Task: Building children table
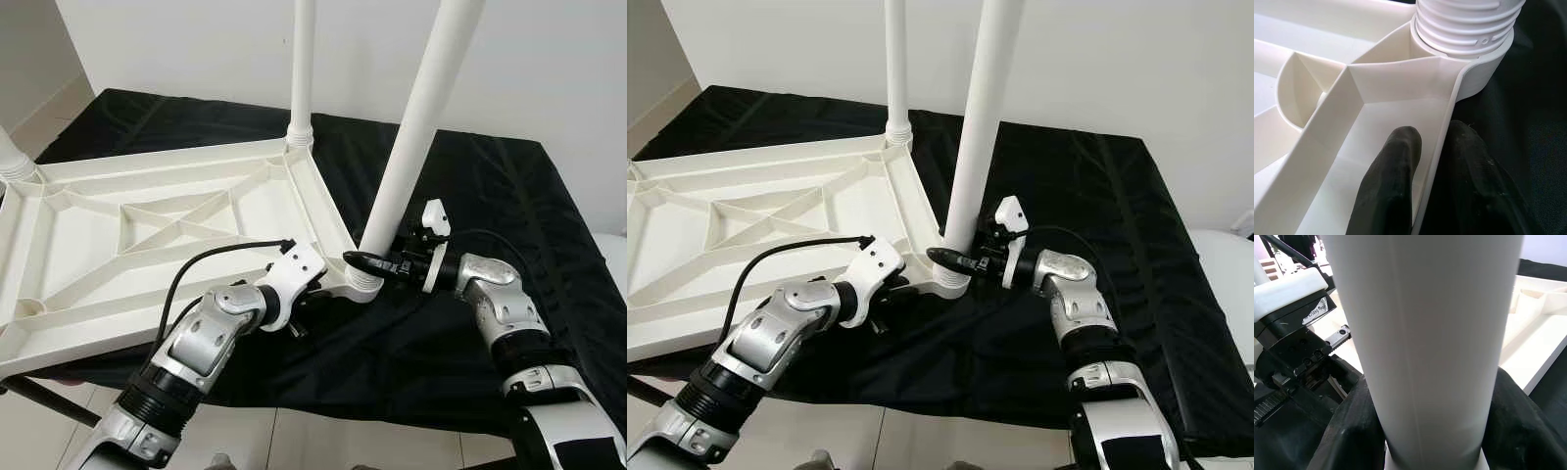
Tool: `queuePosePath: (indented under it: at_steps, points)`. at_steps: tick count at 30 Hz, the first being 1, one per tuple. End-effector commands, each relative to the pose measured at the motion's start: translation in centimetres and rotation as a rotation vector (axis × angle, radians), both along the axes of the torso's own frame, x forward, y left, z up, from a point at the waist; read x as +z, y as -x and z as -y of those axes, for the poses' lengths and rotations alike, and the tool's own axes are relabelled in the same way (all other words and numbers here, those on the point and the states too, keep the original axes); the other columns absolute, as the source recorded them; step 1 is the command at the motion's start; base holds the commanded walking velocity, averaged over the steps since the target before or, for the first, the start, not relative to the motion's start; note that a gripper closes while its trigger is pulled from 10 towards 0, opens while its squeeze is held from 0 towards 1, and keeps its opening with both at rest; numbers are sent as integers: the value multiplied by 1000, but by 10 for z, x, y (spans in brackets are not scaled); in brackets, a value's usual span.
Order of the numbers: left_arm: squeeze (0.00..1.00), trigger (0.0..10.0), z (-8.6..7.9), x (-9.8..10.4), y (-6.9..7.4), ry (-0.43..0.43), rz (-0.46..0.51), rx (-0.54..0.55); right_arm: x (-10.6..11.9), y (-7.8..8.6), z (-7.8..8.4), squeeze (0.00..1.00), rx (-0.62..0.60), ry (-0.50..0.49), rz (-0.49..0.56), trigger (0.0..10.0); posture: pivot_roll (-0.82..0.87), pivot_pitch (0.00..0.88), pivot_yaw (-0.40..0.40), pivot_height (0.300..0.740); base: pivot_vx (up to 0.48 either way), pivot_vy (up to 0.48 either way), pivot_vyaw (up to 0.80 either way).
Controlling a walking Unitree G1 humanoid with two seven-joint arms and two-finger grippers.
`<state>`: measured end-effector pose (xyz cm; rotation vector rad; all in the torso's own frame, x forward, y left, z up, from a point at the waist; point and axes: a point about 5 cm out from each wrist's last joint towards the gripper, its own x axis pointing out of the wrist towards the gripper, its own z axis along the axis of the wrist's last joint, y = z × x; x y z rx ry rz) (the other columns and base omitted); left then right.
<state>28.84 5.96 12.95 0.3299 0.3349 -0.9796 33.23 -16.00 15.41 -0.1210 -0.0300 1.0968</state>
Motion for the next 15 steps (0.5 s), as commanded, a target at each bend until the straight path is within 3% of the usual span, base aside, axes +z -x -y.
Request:
queuePosePath:
  at_steps: [1, 12, 15]
  points:
    - [0, 10000, 1, 3, 1, 9, 6, -28, 2, 1, 0, 0, -13, -44, -2, 0, 23, 17, -21, 740, 0, 0, 0]
    - [0, 10000, 2, 3, 1, 10, 5, -26, 2, 4, -4, 0, -122, -120, 16, 0, 21, 13, -28, 740, 0, 0, 0]
    - [0, 10000, 2, 2, 2, 9, 5, -27, -1, 7, -5, 0, -214, -154, 27, 0, 20, 9, -30, 740, 0, 0, 0]
